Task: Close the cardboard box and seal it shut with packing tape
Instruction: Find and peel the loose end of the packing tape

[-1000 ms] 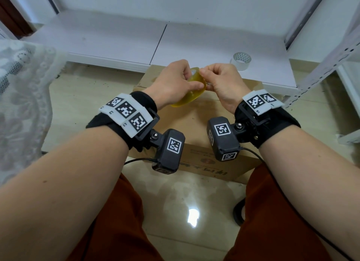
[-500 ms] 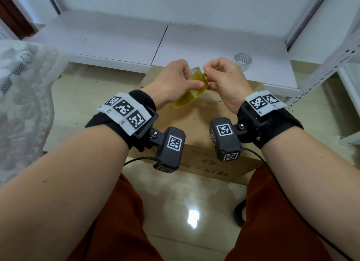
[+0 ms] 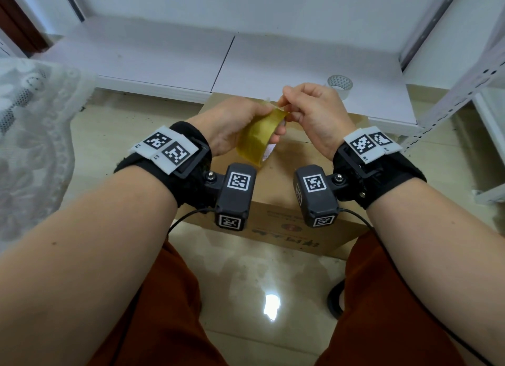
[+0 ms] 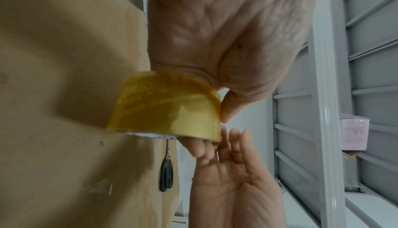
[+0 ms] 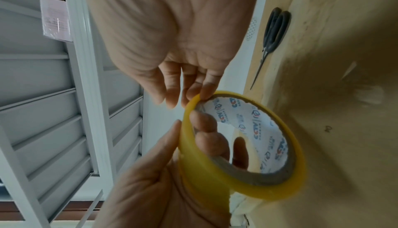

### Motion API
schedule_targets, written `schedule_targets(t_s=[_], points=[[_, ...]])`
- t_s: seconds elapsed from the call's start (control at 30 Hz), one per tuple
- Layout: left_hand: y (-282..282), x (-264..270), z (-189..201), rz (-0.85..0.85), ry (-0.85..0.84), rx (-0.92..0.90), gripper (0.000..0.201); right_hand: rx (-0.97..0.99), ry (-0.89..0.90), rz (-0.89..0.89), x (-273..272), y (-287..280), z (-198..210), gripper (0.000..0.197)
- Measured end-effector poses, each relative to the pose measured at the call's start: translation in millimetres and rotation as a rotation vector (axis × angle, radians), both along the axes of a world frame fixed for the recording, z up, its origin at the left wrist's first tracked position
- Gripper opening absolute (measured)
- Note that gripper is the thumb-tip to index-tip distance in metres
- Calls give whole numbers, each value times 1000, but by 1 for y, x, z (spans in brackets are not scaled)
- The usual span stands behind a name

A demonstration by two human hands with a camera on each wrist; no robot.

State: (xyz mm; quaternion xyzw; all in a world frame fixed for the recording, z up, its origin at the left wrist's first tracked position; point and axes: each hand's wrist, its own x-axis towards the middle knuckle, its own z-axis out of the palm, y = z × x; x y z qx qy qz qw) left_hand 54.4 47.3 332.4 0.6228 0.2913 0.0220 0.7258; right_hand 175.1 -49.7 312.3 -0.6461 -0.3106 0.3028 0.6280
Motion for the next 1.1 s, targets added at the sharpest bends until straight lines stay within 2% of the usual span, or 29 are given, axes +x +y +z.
schedule_targets(t_s=[0.23, 0.37, 0.5, 0.77, 1.1], points=[[-2, 3, -3, 66, 2, 118, 36, 37, 23, -9, -2, 0, 4, 7], [-3, 3, -1, 15, -18, 69, 26, -38, -174, -42, 0, -1, 5, 14], [-5, 1, 0, -27, -49, 84, 18, -105, -342, -66, -1, -4, 7, 12], [-10, 1, -3, -2, -54, 179, 9, -136, -541, -125, -10, -5, 10, 5], [-16, 0, 3, -2, -70, 211, 10, -122, -538, -170, -12, -1, 6, 13]])
